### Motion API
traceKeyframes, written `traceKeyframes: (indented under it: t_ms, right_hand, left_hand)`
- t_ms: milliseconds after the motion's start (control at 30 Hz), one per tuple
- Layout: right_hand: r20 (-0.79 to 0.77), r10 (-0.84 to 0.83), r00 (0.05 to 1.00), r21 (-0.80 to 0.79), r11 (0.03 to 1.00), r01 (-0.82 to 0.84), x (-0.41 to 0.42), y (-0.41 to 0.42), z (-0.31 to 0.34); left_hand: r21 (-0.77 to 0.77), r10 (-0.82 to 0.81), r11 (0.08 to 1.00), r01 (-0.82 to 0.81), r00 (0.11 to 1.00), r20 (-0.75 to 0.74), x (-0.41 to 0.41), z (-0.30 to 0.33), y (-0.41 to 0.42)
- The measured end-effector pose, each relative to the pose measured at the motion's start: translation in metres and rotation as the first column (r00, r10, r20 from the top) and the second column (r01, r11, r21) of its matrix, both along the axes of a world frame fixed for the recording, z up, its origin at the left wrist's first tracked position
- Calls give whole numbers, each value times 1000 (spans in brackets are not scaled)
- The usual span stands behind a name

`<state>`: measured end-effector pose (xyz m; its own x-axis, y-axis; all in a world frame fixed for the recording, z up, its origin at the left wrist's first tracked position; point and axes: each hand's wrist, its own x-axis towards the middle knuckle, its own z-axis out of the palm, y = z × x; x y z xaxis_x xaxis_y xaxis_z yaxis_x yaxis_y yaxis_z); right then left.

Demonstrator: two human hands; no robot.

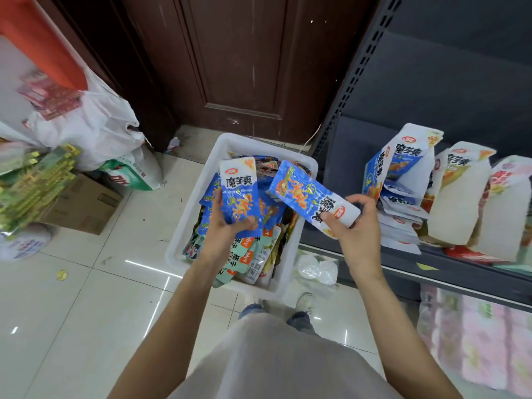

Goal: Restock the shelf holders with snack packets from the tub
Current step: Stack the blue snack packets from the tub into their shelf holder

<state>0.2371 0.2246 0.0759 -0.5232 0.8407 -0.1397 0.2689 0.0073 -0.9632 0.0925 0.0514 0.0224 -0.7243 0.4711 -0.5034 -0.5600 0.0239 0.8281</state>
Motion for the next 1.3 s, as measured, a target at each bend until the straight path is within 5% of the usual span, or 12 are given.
traceKeyframes:
  t_ms: [267, 400, 533, 633, 733, 800, 867, 1000, 1133, 1300]
  right_hand:
    - [-258, -235, 937, -426, 898, 108, 31, 33, 33]
    - [-296, -337, 894, -419, 887, 196, 65, 60, 47]
    - [-389, -427, 816, -198, 904, 379, 100, 98, 57]
    - [-351, -334, 875, 133, 907, 400, 105, 131, 57]
    - [-158, -58, 986, 454, 882, 124, 93, 150, 53]
    - [94, 140, 986, 686, 709, -166, 85, 156, 45]
    - [295, 212, 932, 756, 544, -363, 81, 158, 39]
    - [385, 236, 892, 763, 463, -452, 83, 161, 30]
    - [393, 256, 883, 723, 507, -469, 79, 158, 25]
    - [344, 235, 909, 713, 565, -416, 79, 162, 29]
  left_hand:
    - [92, 83, 992, -84, 996, 15, 10, 46, 27]
    - [136, -49, 987, 82, 972, -230, 16, 83, 73]
    - [196, -94, 959, 204, 882, -462, 23, 117, 137]
    - [188, -115, 948, 259, 824, -554, 32, 130, 180]
    - [231, -66, 945, 230, 828, -556, 41, 133, 210]
    - [240, -70, 939, 247, 820, -568, 43, 131, 226]
    - [205, -123, 930, 305, 785, -607, 47, 125, 241]
    - [-122, -338, 919, 374, 591, -733, 55, 100, 263]
    - [-554, -636, 767, 324, 269, -723, 52, 80, 266]
    - [-619, -593, 776, 122, -193, -782, 46, 83, 266]
